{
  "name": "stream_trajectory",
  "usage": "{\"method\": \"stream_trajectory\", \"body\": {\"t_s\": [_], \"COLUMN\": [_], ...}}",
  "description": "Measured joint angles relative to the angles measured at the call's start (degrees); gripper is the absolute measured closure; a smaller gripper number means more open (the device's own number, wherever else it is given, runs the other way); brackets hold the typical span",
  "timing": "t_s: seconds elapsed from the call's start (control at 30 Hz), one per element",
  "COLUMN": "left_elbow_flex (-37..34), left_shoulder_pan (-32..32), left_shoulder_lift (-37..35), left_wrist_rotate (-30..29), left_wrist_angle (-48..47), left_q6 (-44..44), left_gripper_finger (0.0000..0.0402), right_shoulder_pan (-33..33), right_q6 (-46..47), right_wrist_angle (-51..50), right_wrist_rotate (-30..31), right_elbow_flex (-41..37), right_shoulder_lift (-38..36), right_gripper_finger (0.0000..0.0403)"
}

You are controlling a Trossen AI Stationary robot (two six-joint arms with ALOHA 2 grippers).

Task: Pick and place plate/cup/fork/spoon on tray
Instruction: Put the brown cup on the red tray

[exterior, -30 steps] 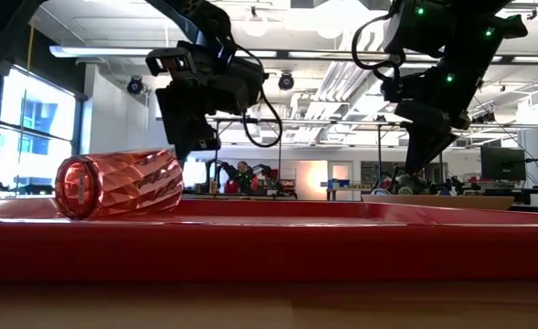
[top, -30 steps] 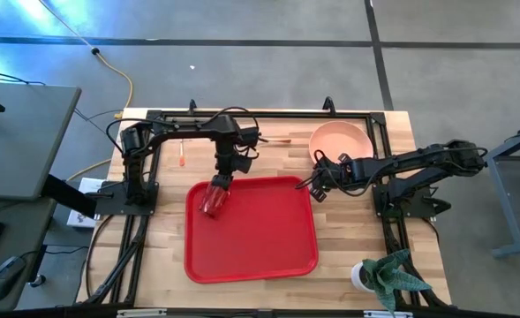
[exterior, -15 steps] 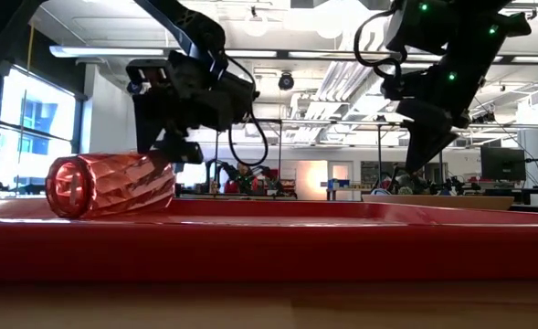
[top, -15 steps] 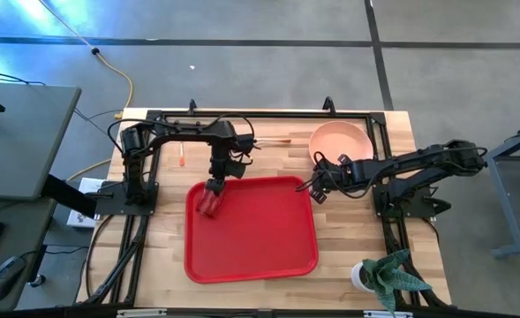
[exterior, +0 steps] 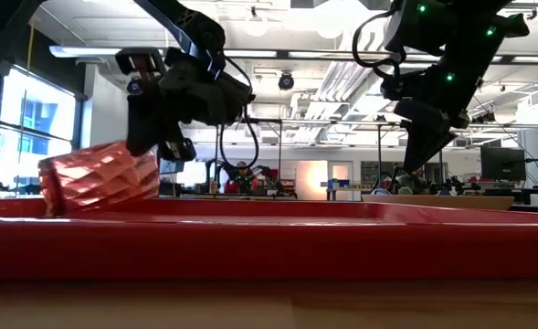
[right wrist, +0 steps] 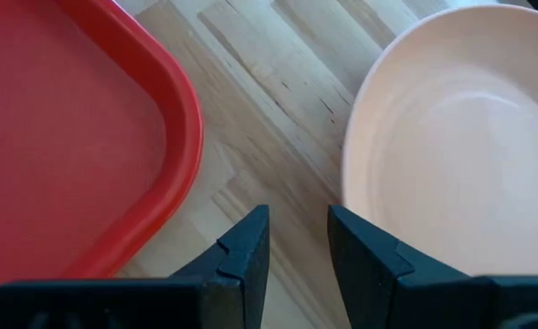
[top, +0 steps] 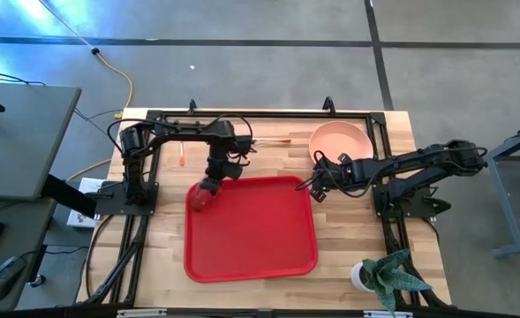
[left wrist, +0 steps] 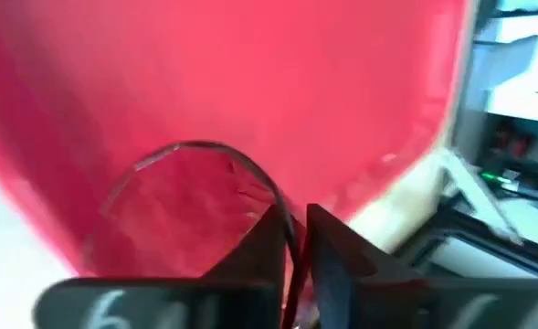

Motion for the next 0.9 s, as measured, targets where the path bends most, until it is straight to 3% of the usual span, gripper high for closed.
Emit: {"method": "stream_trajectory", "body": {"t_s": [0.23,0.53,0.7,0.9], "left_elbow_flex": [3.2,5.7,-2.6,-18.4], "left_shoulder_pan": [-0.4,-7.6,-15.5,-27.0], "left_shoulder_lift": [-1.4,-12.9,-23.1,-33.7], "left_wrist_rotate": [-4.8,-15.1,-19.5,-34.3], "left_wrist_angle": [-1.7,1.6,14.4,30.3], "left_q6": [-1.9,-13.3,-25.5,-40.9], "left_gripper_finger": [0.0382,0.0394,0.0394,0.0394], "right_shoulder_pan": [0.0,0.1,0.1,0.1], "right_q6": [-0.1,1.7,1.9,3.1], "right_wrist_angle": [-0.1,0.5,1.7,2.6], "right_wrist_rotate": [-0.5,-0.6,-0.6,0.1], "right_elbow_flex": [0.0,0.0,0.0,0.0], "right_shoulder_lift": [0.0,0.0,0.0,0.0], "right_gripper_finger": [0.0297,0.0297,0.0297,0.0297]}}
